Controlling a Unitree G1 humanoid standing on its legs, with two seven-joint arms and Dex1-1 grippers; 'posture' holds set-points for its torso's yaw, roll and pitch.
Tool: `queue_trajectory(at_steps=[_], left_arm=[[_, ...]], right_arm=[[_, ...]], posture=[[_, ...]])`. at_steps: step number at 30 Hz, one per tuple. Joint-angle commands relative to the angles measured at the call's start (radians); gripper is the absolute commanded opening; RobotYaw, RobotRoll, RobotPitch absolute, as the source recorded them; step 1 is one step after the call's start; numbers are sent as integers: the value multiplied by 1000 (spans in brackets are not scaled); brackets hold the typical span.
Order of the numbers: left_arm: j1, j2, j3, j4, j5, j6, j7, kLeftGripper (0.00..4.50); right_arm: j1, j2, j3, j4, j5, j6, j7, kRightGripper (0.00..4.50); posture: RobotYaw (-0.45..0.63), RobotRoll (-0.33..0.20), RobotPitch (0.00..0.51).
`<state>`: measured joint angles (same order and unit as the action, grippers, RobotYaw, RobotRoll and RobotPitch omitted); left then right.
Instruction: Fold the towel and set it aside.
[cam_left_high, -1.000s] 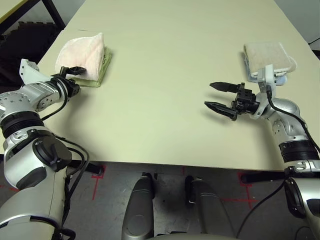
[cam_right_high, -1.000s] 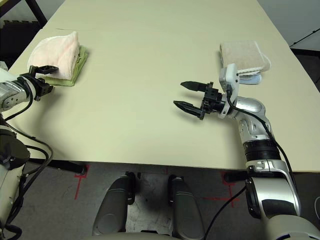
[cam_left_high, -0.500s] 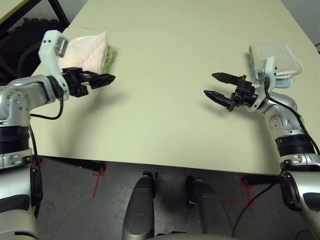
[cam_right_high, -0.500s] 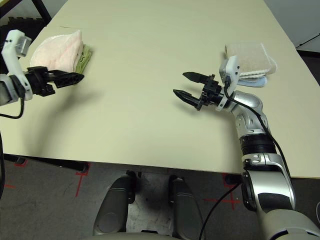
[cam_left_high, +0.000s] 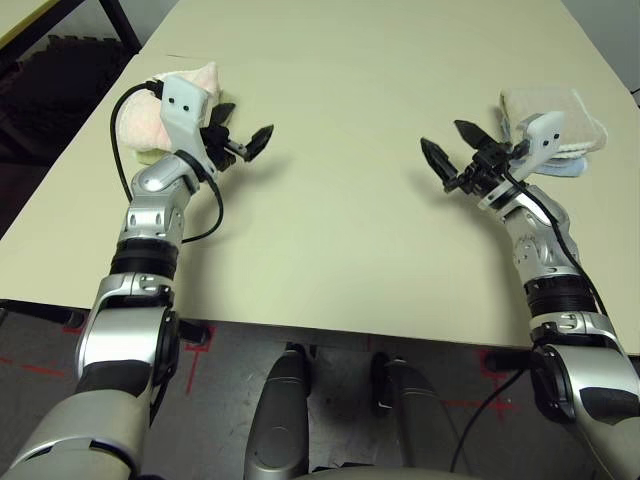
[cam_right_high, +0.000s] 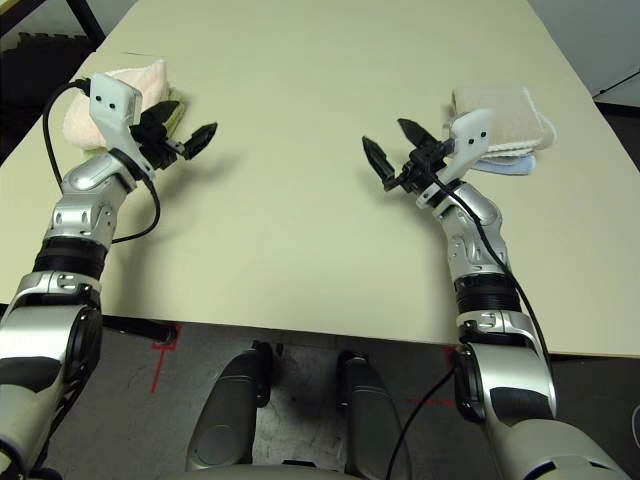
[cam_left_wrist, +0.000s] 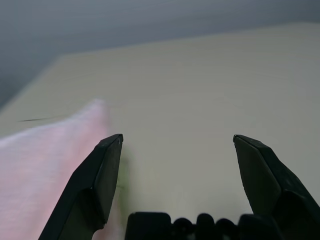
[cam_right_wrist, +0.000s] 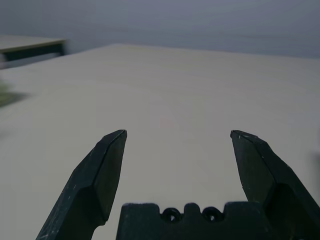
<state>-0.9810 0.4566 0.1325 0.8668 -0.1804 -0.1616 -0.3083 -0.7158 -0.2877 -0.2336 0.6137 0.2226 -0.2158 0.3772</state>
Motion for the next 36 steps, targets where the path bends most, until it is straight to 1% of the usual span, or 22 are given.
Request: queue_trajectory(at_steps=[1,3,5,7,9,11,14,18,24,27,31,33,36], left_arm=[[6,-15,60,35,32,-48,194,4474],[10,-12,81,37,44,-57,265,4474],[16,-1,76,50,56,-49,257,4474],[19,7,71,66,63,-42,234,4474],[21,13,73,86,67,-44,224,4474],[27,21,68,102,77,-47,210,4474],[52,23,63,113,78,-66,155,4474],[67,17,55,93,72,-50,79,4474],[61,33,57,98,72,-61,14,4474],[53,34,60,106,74,-61,9,4474],[50,21,61,113,86,-65,57,4474],[44,19,60,128,89,-66,68,4474],[49,17,63,134,94,-55,102,4474]], right_arm=[[-24,1,-9,61,-63,-34,-144,4500],[-43,-7,-3,99,-90,-43,-195,4500],[-70,-26,-2,144,-117,-40,-252,4500],[-90,-47,-1,184,-130,-48,-268,4500],[-93,-63,-4,218,-128,-66,-263,4500],[-87,-68,-34,241,-90,-86,-241,4500],[-52,-80,-58,243,-68,-140,-219,4500],[-31,-99,-74,234,-54,-138,-208,4500],[-28,-122,-71,232,-46,-108,-194,4500],[-37,-133,-77,240,-33,-105,-172,4500],[-42,-146,-73,253,-29,-103,-147,4500],[-48,-146,-68,254,-33,-103,-145,4500],[-39,-147,-69,236,-30,-100,-137,4500]], posture=[[156,0,168],[160,0,170],[157,0,172],[149,0,174],[138,0,175],[119,0,164],[99,0,166],[82,0,172],[79,0,166],[79,0,169],[63,0,163],[47,0,176],[46,0,170]])
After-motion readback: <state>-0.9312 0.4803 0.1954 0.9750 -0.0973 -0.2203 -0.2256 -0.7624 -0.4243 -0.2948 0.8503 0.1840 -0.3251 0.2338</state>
